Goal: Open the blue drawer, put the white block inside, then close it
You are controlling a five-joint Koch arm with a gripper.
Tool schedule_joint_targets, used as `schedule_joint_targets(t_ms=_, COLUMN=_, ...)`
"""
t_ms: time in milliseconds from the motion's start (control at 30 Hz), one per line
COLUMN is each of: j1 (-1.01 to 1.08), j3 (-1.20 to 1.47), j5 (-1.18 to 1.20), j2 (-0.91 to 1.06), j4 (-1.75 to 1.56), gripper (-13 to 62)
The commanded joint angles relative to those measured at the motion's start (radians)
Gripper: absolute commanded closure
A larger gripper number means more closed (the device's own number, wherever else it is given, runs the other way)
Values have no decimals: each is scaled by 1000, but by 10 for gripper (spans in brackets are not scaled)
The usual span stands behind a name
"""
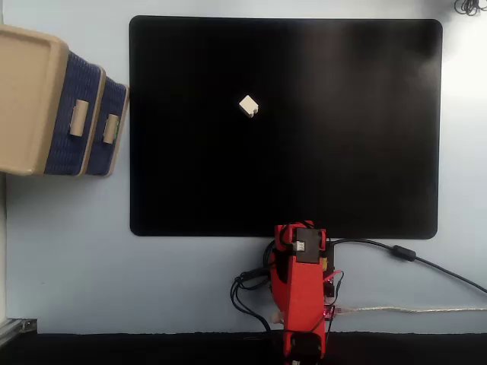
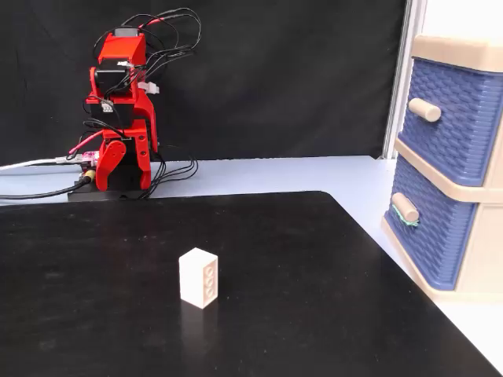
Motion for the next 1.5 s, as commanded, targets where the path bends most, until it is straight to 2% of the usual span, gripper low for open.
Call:
schedule_joint_targets(t_ms=0, j1=9, j3=34, j5=-8, j2=86, j4=61, gripper=148)
schedule_joint_targets(t_ms=533, j1=9, j3=14, j5=-2, j2=87, j4=71, gripper=154)
schedule_joint_targets(t_ms=700, j1=-35, j3=-426, j5=18, j2=84, j4=118, gripper=157)
schedule_joint_targets(t_ms=800, j1=-206, j3=-667, j5=166, j2=69, j4=100, gripper=157)
schedule_joint_targets(t_ms=867, j1=-394, j3=-736, j5=359, j2=29, j4=25, gripper=157)
schedule_joint_targets(t_ms=967, j1=-670, j3=-709, j5=698, j2=-23, j4=-199, gripper=157)
schedule_joint_targets(t_ms=1033, j1=-856, j3=-607, j5=1009, j2=-98, j4=-430, gripper=157)
schedule_joint_targets(t_ms=1100, j1=-992, j3=-502, j5=1285, j2=-179, j4=-741, gripper=157)
schedule_joint_targets(t_ms=1167, j1=-1035, j3=-394, j5=1466, j2=-265, j4=-1094, gripper=157)
schedule_joint_targets(t_ms=1367, j1=-1032, j3=-201, j5=1612, j2=-546, j4=-1987, gripper=157)
schedule_joint_targets(t_ms=1467, j1=-1008, j3=-213, j5=1624, j2=-770, j4=-2256, gripper=157)
